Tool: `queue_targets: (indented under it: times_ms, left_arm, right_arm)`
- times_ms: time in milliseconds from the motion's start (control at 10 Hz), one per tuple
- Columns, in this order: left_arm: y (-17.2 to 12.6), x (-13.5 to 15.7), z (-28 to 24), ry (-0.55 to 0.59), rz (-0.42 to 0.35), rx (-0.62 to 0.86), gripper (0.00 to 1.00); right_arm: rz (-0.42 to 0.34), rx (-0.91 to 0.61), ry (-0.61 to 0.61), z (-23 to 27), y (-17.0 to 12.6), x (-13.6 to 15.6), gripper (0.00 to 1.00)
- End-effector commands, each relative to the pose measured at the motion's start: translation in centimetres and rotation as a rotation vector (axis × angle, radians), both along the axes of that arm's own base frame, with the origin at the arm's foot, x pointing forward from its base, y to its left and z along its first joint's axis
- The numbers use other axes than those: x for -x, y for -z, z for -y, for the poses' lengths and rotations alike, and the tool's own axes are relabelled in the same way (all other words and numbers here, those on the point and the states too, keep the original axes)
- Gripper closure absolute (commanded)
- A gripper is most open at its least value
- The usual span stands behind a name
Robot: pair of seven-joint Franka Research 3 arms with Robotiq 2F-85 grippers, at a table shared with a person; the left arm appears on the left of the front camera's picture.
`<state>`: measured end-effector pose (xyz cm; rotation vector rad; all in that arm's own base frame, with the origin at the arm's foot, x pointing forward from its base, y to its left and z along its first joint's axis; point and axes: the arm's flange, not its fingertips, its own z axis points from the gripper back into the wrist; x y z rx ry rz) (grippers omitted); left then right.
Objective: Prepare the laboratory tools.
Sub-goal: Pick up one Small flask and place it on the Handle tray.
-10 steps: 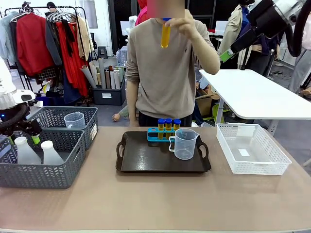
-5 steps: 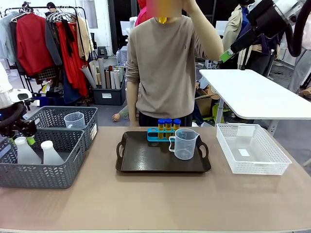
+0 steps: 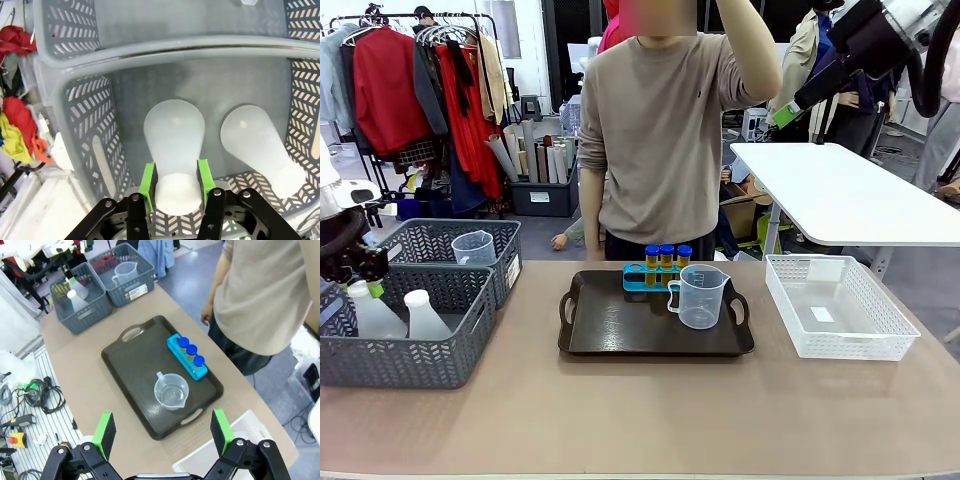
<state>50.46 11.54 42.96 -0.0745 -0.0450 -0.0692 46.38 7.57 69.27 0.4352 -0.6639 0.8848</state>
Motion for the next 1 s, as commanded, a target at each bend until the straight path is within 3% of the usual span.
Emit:
queue_targets:
  times_ms: [0, 400, 600, 900]
  left_arm:
    - [-1.9, 1.0, 0.6, 0.000, 0.011, 0.036, 1.00]
    - [-11.8, 1.8, 1.7, -0.009, -0.021, -0.035, 1.00]
    - [-18.1, 3.1, 3.1, 0.014, 0.018, -0.024, 1.00]
    - [-25.2, 4.3, 4.7, 0.058, 0.069, -0.069, 1.00]
  right_arm:
    - [0.000, -0.006, -0.007, 0.1, -0.2, 0.0, 0.00]
    - [0.000, -0.006, -0.007, 0.1, -0.2, 0.0, 0.00]
    - [0.000, -0.006, -0.007, 0.1, -0.2, 0.0, 0.00]
    - [0.000, -0.006, -0.007, 0.1, -0.2, 0.0, 0.00]
